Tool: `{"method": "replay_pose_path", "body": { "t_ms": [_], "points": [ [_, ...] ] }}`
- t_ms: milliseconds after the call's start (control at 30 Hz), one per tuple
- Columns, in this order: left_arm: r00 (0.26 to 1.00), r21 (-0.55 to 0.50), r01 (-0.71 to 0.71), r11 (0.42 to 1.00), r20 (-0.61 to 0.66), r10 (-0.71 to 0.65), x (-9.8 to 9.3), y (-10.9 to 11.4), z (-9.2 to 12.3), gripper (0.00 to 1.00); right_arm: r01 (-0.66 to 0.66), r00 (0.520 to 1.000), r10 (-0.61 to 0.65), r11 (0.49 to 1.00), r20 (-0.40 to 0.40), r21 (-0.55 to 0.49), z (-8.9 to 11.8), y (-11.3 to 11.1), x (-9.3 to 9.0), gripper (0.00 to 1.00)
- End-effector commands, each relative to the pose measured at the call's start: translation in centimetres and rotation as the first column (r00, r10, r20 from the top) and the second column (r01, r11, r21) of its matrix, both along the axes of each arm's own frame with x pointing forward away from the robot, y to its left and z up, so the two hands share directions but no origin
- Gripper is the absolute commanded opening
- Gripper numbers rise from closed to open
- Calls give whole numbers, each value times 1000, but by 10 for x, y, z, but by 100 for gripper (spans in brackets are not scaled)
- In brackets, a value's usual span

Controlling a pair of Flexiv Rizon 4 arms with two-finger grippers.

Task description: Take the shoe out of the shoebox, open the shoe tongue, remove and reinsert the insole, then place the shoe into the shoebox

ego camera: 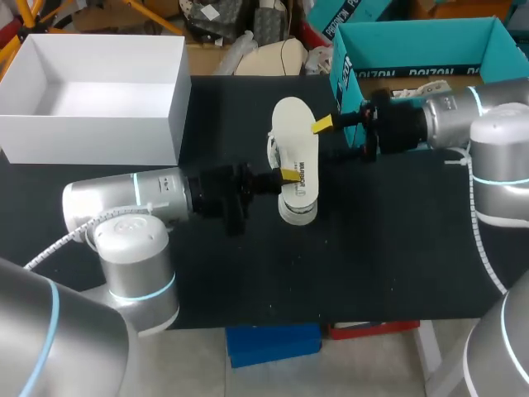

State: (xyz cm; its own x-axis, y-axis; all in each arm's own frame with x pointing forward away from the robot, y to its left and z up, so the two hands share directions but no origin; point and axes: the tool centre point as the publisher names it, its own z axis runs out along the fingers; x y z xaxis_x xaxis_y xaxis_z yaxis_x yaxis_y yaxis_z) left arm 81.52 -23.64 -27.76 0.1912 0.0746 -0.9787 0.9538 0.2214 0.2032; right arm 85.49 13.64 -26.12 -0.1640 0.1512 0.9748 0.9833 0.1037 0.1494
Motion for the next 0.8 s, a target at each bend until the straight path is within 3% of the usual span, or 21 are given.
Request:
{"method": "replay_pose_path", "body": {
  "t_ms": [33, 67, 167, 800],
  "points": [
    [1000, 3, -4, 1000, 2, 4, -1, 0, 0, 0, -80, 996, 80, 997, -33, 11, -15, 6, 7, 79],
    [1000, 3, -4, 1000, 2, 4, -1, 0, 0, 0, -83, 996, 83, 997, -37, 12, -16, 8, 7, 75],
    [1000, 3, -4, 1000, 2, 4, -1, 0, 0, 0, -87, 995, 87, 996, -43, 9, -19, 11, 6, 50],
    [1000, 3, -4, 1000, 2, 4, -1, 0, 0, 0, -42, 997, 40, 999, -73, -31, -20, 18, 12, 44]
  ]
}}
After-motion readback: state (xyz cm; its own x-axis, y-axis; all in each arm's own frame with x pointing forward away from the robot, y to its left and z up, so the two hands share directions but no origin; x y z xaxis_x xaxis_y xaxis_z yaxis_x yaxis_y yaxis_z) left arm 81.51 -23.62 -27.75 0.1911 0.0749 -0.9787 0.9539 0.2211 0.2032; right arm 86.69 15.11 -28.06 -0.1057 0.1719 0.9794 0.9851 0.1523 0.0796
